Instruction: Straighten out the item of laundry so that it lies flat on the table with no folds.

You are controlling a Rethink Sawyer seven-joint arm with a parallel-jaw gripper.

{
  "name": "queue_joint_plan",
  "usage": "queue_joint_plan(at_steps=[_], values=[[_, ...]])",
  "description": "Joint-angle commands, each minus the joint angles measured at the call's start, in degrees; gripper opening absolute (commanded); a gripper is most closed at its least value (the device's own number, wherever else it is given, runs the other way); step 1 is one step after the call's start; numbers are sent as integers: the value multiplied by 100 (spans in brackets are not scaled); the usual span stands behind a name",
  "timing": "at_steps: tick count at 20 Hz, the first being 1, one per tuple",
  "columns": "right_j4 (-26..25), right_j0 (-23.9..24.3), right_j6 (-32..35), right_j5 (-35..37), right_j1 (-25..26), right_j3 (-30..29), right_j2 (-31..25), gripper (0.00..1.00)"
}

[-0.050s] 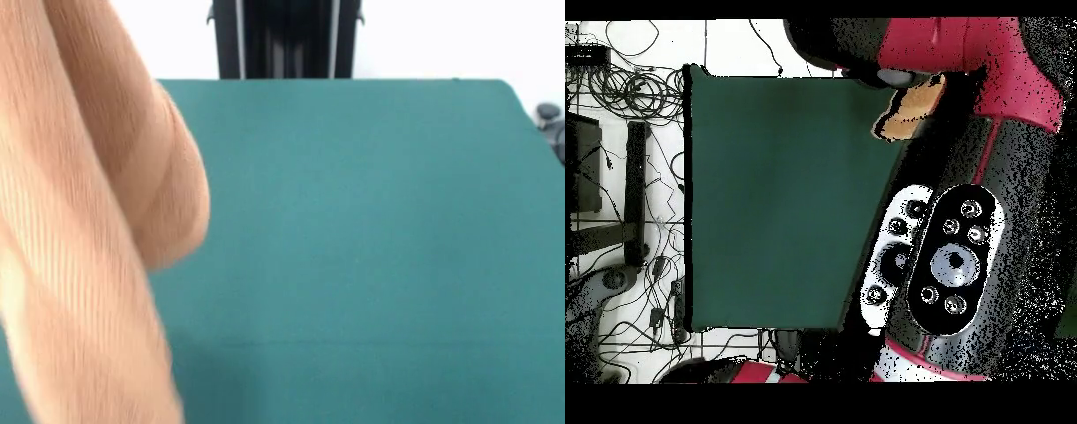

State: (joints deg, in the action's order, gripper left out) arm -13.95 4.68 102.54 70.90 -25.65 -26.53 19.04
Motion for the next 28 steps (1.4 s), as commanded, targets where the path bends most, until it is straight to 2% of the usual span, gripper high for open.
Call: queue_joint_plan(at_steps=[1,12,16,20,22,23,25,28], values=[[-84,-165,1603,-271,-168,-1475,57,100],[12,-190,1802,-229,-162,-1523,123,100],[112,-135,1748,-427,-205,-1667,13,100],[145,-73,1802,-1126,-289,-2099,-131,100],[350,92,1901,-1808,-342,-2594,-394,100],[513,248,1865,-2428,-395,-2971,-646,100],[700,391,1859,-3041,-395,-3311,-865,100],[836,401,1909,-3370,-304,-3406,-862,100]])
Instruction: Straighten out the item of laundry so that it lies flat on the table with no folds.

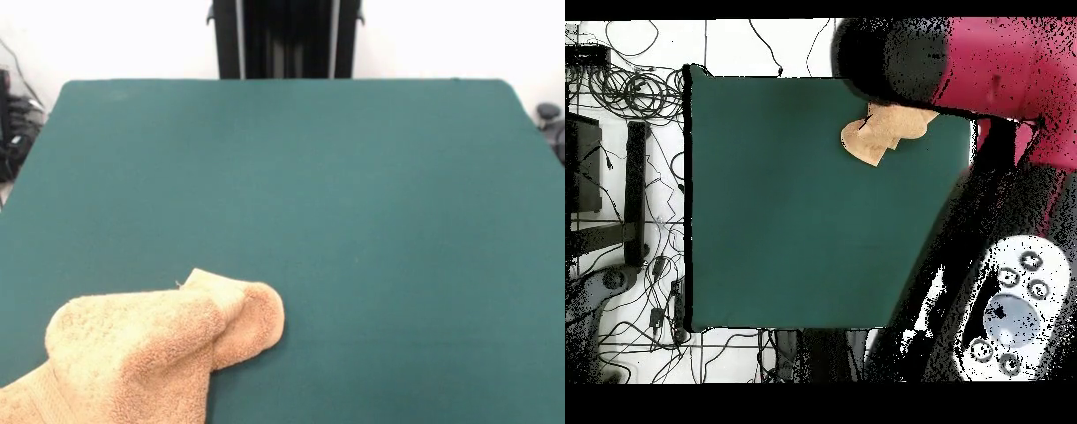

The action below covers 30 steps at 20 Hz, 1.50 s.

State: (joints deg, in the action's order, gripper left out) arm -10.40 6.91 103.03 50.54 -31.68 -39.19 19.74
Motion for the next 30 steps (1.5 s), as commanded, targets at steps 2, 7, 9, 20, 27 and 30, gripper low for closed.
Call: queue_joint_plan(at_steps=[2,7,9,20,27,30], values=[[596,155,1874,-1493,365,-2160,-871,100],[927,231,1602,-1933,449,-2406,-971,100],[1051,300,1450,-2144,473,-2548,-1089,100],[2061,425,1452,-1093,798,-2659,-1297,100],[2381,269,1370,381,896,-2438,-1019,100],[2474,271,1419,662,931,-2391,-996,100]])
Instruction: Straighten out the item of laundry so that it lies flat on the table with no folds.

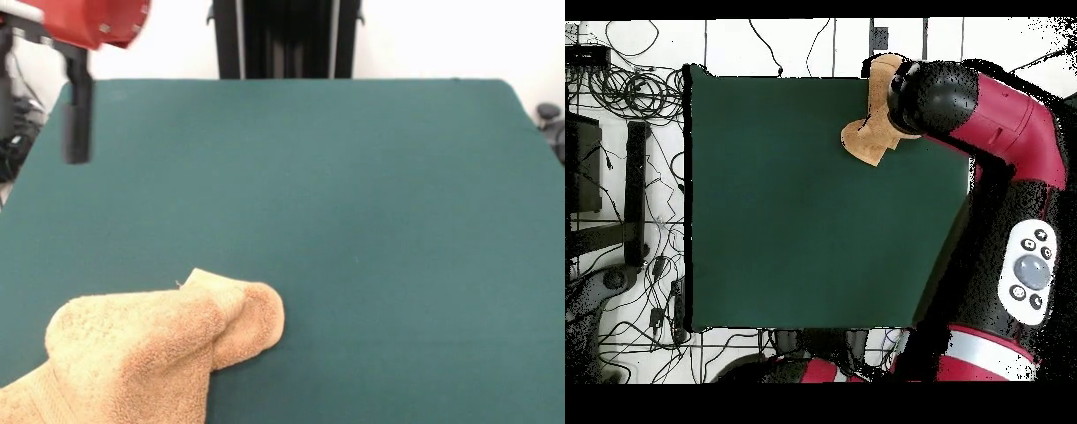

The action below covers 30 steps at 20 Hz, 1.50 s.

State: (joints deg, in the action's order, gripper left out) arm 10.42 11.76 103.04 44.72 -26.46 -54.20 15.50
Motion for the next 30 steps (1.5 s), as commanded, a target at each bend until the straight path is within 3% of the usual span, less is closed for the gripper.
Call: queue_joint_plan(at_steps=[1,6,8,11,13,30], values=[[472,-182,1449,1330,423,-894,-615,100],[573,-175,1460,1039,432,-1006,-638,100],[536,-138,1244,413,434,-1079,-710,100],[445,224,468,-1295,452,-1401,-1361,100],[366,373,315,-1744,505,-1449,-1614,100],[-328,782,-15,-2705,823,-1315,-2413,100]])
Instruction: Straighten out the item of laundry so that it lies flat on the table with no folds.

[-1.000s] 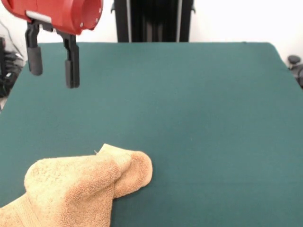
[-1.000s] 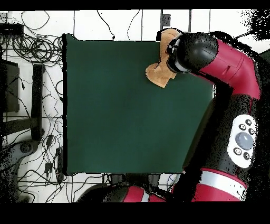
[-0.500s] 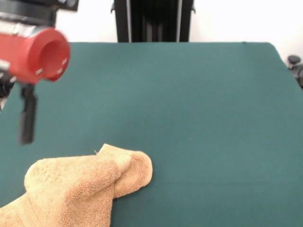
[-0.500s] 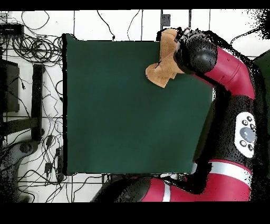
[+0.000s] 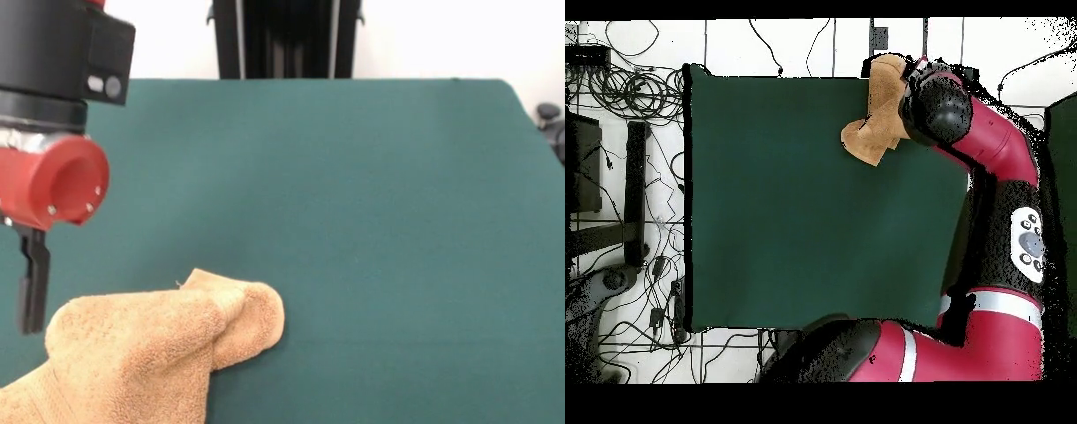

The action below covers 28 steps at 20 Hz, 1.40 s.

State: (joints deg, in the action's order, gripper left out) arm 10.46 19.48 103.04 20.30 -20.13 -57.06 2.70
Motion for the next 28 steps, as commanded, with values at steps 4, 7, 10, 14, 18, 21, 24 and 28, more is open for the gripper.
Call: queue_joint_plan(at_steps=[4,7,10,14,18,21,24,28], values=[[-409,135,243,-535,294,-1179,-1467,100],[-444,158,375,-573,342,-1176,-1568,100],[-448,159,448,-512,360,-1139,-1604,100],[-359,141,425,-176,367,-1026,-1602,100],[-276,137,388,184,356,-965,-1612,100],[-243,123,395,338,333,-972,-1622,100],[-193,91,487,467,284,-1016,-1602,100],[-85,39,663,569,191,-1158,-1609,100]])
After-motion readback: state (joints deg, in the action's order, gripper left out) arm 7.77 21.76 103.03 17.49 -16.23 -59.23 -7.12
